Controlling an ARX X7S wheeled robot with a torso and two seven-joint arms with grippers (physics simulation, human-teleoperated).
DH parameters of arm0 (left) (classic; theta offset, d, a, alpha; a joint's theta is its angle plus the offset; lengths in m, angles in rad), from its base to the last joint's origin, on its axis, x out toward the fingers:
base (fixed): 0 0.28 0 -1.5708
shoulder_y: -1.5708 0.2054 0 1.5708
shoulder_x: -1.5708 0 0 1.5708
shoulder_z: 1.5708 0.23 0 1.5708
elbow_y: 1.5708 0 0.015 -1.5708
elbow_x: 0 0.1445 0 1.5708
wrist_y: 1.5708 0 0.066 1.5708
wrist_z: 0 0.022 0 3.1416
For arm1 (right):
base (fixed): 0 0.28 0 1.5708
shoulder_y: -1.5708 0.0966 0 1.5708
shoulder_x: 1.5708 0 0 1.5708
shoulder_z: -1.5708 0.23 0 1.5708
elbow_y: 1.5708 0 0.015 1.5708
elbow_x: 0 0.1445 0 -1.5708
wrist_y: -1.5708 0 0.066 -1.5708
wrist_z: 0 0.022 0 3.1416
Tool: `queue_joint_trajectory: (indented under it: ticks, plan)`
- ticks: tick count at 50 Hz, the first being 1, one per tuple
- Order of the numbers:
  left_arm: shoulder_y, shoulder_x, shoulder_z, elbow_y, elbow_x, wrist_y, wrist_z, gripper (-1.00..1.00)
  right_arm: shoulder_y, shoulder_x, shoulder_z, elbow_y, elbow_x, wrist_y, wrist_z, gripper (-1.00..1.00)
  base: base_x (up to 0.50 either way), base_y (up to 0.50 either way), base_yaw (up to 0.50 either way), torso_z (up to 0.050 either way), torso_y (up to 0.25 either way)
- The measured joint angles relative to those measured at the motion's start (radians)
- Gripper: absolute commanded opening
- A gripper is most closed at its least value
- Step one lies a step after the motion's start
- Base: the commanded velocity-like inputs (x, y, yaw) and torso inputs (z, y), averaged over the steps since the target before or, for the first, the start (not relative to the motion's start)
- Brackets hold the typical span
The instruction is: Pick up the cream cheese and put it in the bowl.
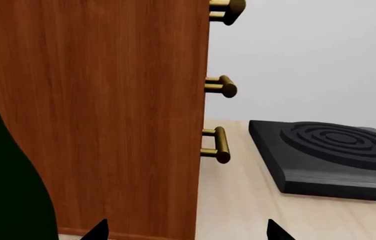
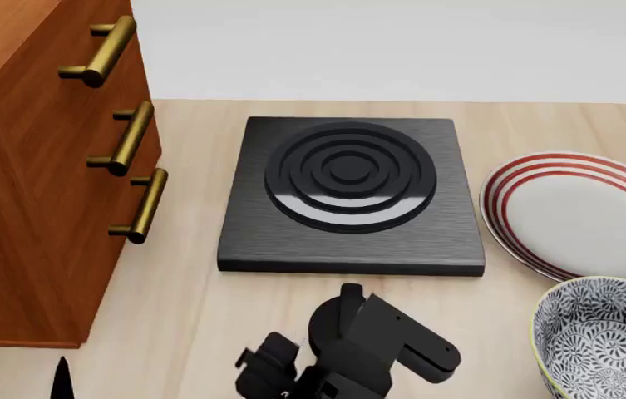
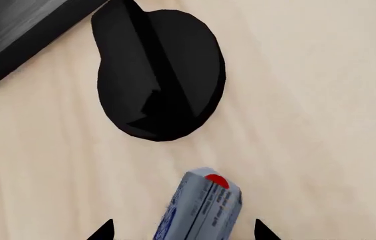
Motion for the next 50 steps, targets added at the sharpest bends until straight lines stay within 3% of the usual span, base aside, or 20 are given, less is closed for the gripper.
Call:
queue_joint_trajectory:
  ticks: [7, 8, 28, 50]
  plan:
    - [0.0, -0.002, 0.001, -0.004, -0.004, 0.005, -0.001, 1.0, 0.017, 0.001, -0.015, 0.04, 0.016, -0.006, 0.001, 1.0, 0.0, 0.0, 0.0, 0.0, 0.0]
    - [0.0, -0.002, 0.001, -0.004, -0.004, 0.006, -0.001, 1.0, 0.02, 0.0, -0.017, 0.045, 0.018, -0.007, 0.004, -1.0, 0.0, 0.0, 0.0, 0.0, 0.0]
    - [0.003, -0.009, 0.003, -0.002, -0.013, 0.013, -0.007, 1.0, 0.031, 0.018, -0.028, 0.085, 0.069, -0.05, -0.055, -1.0, 0.0, 0.0, 0.0, -0.001, 0.0]
    - [-0.001, -0.019, 0.008, 0.026, -0.025, -0.012, -0.024, 1.0, -0.122, 0.207, 0.043, -0.392, 0.188, -0.049, 0.028, -1.0, 0.0, 0.0, 0.0, 0.0, 0.0]
